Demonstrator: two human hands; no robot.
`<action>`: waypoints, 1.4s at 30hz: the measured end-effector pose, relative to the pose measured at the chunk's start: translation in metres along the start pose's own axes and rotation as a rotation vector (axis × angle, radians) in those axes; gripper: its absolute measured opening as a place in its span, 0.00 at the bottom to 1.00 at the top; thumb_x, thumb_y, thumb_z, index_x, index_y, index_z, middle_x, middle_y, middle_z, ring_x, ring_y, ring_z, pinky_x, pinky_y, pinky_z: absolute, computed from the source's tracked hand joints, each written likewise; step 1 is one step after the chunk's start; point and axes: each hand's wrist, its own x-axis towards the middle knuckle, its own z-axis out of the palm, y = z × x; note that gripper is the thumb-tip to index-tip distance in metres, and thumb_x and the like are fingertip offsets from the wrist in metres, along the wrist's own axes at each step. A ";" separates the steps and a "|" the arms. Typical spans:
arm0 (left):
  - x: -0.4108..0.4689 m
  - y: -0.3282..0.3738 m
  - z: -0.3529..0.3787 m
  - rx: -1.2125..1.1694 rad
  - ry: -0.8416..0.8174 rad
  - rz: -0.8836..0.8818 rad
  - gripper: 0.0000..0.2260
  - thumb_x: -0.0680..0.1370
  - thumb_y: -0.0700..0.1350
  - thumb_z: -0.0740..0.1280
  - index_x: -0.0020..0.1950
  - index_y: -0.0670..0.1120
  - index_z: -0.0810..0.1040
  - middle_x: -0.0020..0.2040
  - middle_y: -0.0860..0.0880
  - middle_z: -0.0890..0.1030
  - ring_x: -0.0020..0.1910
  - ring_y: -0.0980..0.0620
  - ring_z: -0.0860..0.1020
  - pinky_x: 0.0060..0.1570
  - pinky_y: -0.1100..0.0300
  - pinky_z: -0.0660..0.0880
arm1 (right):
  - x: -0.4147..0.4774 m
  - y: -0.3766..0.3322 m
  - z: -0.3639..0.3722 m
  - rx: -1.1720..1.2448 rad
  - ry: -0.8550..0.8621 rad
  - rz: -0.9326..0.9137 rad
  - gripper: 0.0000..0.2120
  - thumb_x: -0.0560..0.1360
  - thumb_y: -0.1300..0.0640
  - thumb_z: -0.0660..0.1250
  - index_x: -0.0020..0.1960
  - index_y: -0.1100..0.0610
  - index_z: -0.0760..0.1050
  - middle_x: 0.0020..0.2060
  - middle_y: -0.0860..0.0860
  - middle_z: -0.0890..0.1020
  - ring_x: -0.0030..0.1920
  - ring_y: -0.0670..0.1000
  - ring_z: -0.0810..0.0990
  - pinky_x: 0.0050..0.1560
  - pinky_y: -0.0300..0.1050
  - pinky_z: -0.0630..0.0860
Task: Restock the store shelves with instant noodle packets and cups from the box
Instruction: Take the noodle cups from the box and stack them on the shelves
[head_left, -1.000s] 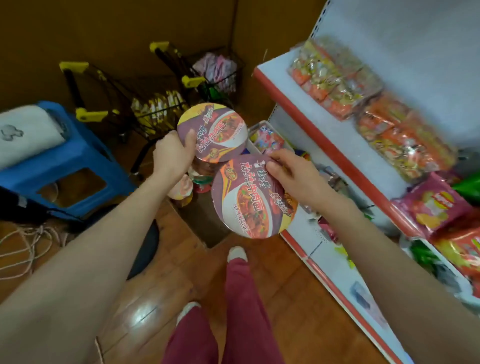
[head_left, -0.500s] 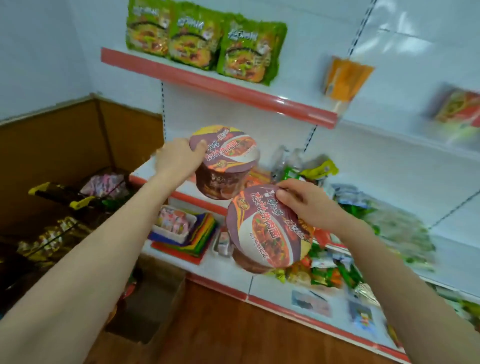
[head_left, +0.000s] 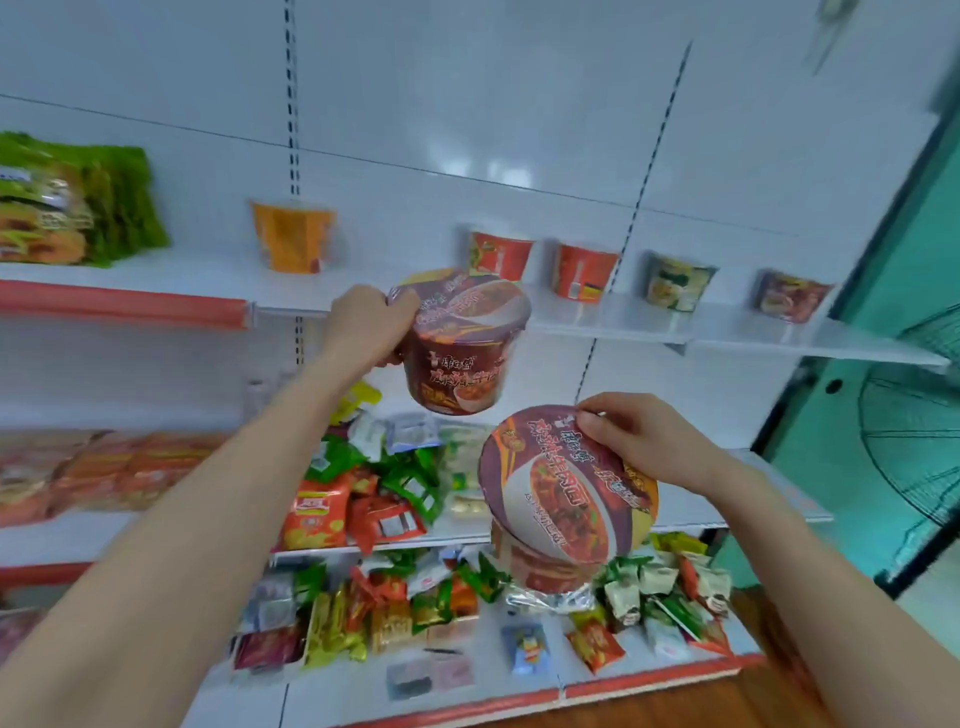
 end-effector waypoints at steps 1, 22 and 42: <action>0.004 0.017 0.020 -0.018 -0.021 0.004 0.19 0.74 0.53 0.60 0.33 0.39 0.77 0.30 0.38 0.81 0.32 0.43 0.82 0.41 0.50 0.81 | -0.005 0.016 -0.014 -0.004 0.021 0.025 0.11 0.78 0.53 0.61 0.53 0.56 0.79 0.43 0.46 0.80 0.44 0.46 0.78 0.42 0.31 0.70; 0.190 0.283 0.368 -0.293 -0.297 0.255 0.15 0.72 0.51 0.64 0.34 0.41 0.74 0.34 0.35 0.82 0.36 0.41 0.83 0.44 0.49 0.81 | 0.072 0.317 -0.228 0.014 0.382 0.387 0.06 0.77 0.52 0.62 0.49 0.52 0.76 0.41 0.52 0.82 0.40 0.50 0.81 0.46 0.48 0.78; 0.275 0.470 0.673 -0.269 -0.213 0.175 0.12 0.70 0.47 0.62 0.38 0.38 0.76 0.33 0.35 0.81 0.38 0.39 0.83 0.46 0.52 0.79 | 0.168 0.699 -0.440 0.061 0.393 0.439 0.08 0.76 0.52 0.63 0.49 0.56 0.75 0.39 0.52 0.79 0.36 0.47 0.78 0.37 0.42 0.76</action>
